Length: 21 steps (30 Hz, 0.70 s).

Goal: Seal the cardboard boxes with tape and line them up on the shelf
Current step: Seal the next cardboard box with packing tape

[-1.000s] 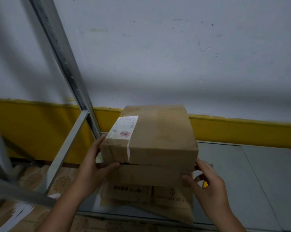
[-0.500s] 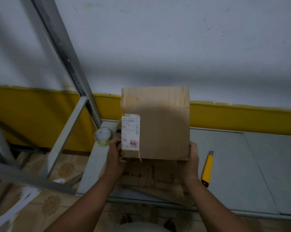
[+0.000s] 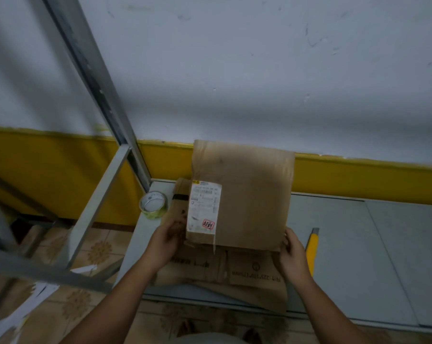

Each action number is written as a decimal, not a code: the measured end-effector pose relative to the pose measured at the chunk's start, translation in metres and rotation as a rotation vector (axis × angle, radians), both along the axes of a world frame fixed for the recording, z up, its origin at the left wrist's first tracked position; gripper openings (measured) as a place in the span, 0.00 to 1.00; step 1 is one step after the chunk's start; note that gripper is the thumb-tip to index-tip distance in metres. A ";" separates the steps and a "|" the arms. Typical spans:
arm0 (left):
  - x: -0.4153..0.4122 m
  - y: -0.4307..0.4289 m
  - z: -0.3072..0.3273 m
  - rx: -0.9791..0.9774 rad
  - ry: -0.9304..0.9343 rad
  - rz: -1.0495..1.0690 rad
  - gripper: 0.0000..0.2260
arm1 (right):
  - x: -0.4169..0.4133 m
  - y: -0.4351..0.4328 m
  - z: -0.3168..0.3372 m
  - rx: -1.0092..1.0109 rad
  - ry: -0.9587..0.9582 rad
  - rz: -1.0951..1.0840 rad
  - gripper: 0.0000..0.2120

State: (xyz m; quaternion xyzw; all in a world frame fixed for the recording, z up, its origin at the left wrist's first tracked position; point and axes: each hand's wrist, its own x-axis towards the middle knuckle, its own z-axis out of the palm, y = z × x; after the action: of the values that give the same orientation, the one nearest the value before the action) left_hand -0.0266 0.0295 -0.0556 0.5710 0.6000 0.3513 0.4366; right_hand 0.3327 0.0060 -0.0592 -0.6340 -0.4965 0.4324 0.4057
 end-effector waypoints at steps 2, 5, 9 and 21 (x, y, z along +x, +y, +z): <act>0.000 0.002 0.006 -0.160 -0.222 0.103 0.13 | -0.001 0.002 0.009 -0.116 0.254 -0.109 0.20; 0.008 0.011 0.007 -0.405 -0.457 0.283 0.20 | -0.006 0.005 0.019 -0.285 0.444 -0.194 0.18; 0.022 0.011 0.001 -0.426 -0.372 0.294 0.31 | -0.026 0.006 0.010 -0.315 0.447 -0.214 0.17; 0.009 0.014 0.000 -0.324 -0.120 0.115 0.17 | -0.029 0.011 0.016 -0.285 0.194 -0.138 0.13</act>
State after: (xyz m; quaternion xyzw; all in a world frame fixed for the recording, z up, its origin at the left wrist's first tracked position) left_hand -0.0178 0.0432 -0.0557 0.4359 0.6533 0.3080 0.5369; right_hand 0.3032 0.0165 -0.0428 -0.6727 -0.3441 0.5288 0.3866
